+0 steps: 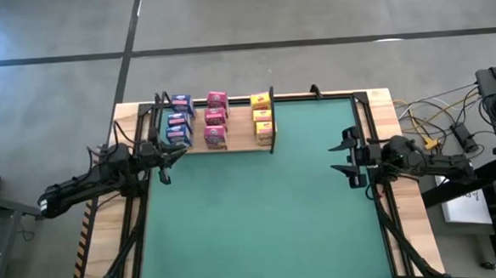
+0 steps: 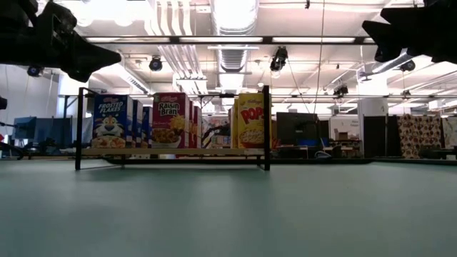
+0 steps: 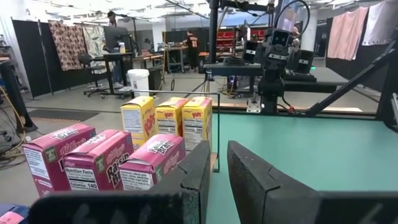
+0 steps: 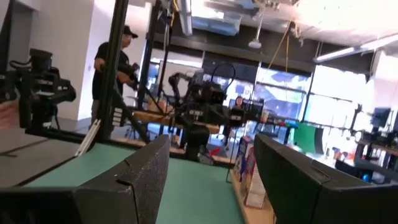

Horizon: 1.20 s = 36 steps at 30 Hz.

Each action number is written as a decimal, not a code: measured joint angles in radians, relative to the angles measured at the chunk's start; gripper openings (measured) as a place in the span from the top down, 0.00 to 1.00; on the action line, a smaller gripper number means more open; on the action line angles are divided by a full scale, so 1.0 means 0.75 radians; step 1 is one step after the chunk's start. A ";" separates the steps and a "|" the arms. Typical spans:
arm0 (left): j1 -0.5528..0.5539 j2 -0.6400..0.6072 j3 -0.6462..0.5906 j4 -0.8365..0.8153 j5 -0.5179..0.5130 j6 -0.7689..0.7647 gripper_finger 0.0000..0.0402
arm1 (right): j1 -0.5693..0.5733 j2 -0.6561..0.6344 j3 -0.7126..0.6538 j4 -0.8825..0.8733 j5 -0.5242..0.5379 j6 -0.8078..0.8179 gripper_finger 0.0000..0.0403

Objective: Stack cereal on shelf
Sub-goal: Return to Home Position

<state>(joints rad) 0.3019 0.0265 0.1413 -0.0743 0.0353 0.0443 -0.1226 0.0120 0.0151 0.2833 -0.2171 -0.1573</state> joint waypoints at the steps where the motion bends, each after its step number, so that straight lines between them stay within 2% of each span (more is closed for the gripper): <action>1: 0.000 0.000 0.000 -0.001 0.000 -0.001 0.91 | 0.000 0.000 0.000 -0.006 0.000 0.007 0.44; 10: 0.000 0.006 0.000 0.000 -0.001 -0.001 0.91 | 0.000 0.004 -0.002 -0.128 -0.005 0.006 0.44; 17: 0.000 0.006 0.000 0.000 -0.001 -0.002 0.91 | 0.000 0.014 -0.001 -0.329 0.013 0.069 0.44; 25: 0.000 0.006 0.000 0.000 -0.001 -0.002 0.91 | 0.000 0.058 -0.002 -0.322 0.013 0.161 0.44; 36: 0.000 0.006 0.000 -0.001 -0.001 -0.002 0.91 | 0.000 0.057 -0.002 -0.322 0.013 0.095 0.44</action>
<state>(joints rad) 0.3019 0.0311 0.1413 -0.0750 0.0345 0.0429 -0.1226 0.0551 0.0139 0.0418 -0.2073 -0.0862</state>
